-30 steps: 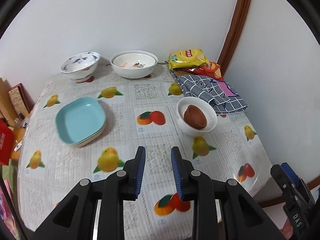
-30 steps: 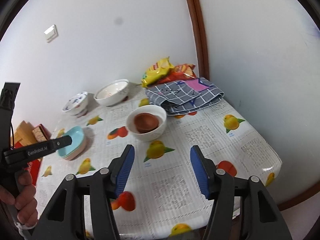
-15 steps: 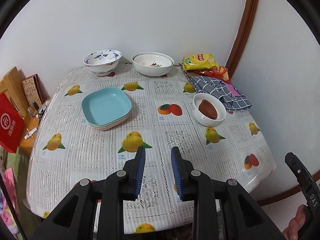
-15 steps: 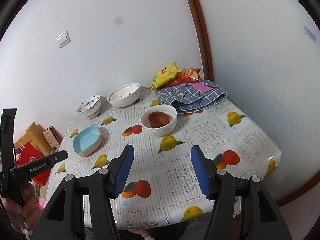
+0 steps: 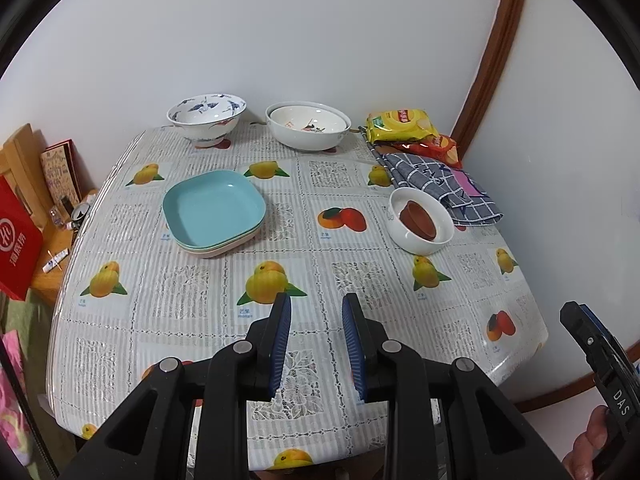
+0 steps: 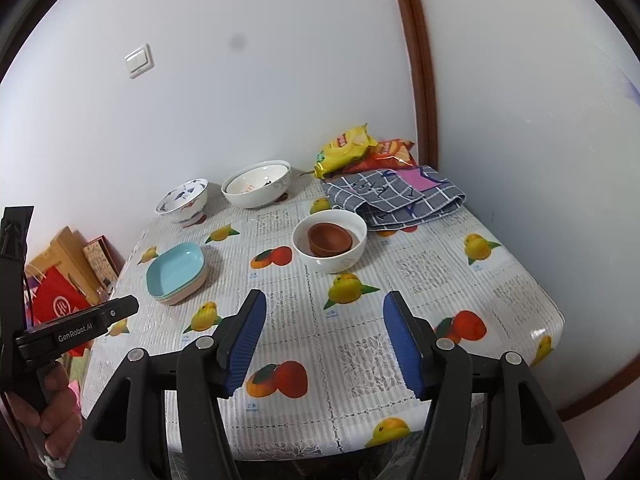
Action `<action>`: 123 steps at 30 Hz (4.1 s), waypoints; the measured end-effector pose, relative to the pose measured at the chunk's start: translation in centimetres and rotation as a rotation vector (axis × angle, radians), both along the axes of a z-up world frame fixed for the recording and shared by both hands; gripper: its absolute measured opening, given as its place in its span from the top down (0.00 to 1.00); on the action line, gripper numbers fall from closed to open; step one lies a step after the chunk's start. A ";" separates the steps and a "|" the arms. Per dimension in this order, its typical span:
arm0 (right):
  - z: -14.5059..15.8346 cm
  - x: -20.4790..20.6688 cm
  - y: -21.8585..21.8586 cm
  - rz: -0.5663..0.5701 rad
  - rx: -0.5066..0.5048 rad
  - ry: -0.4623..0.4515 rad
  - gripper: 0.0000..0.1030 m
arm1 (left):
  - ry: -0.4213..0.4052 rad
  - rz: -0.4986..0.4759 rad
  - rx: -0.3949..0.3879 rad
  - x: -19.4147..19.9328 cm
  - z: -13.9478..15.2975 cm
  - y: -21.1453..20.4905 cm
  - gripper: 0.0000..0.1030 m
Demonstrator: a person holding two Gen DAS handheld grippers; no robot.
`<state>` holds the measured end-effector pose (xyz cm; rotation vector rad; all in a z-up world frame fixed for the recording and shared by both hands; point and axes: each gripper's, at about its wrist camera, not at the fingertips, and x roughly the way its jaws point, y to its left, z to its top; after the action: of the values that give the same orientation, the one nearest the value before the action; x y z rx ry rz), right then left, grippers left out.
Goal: Organize plates and bowls
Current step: 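Withdraw both open grippers back from the white bowl, then move both grippers toward the white bowl holding the clay dishes, then close both grippers on the rim of the white bowl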
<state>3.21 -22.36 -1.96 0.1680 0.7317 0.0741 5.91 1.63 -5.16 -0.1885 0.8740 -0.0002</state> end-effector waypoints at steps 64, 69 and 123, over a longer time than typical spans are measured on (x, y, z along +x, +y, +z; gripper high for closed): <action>-4.1 10.3 -4.9 -0.118 -0.069 0.053 0.39 | 0.040 -0.141 0.013 11.9 -2.7 -8.2 0.76; -4.8 11.3 -4.9 -0.132 -0.070 0.051 0.39 | 0.040 -0.168 -0.021 12.5 -3.2 -8.4 0.76; -16.3 26.4 -2.8 -0.156 -0.067 0.352 0.66 | 0.292 -0.344 0.007 28.7 -13.5 -11.6 0.66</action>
<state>29.58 -25.12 -18.27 0.1759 1.0683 -0.1320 34.59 -9.96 -18.64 -0.0292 1.1893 -0.2966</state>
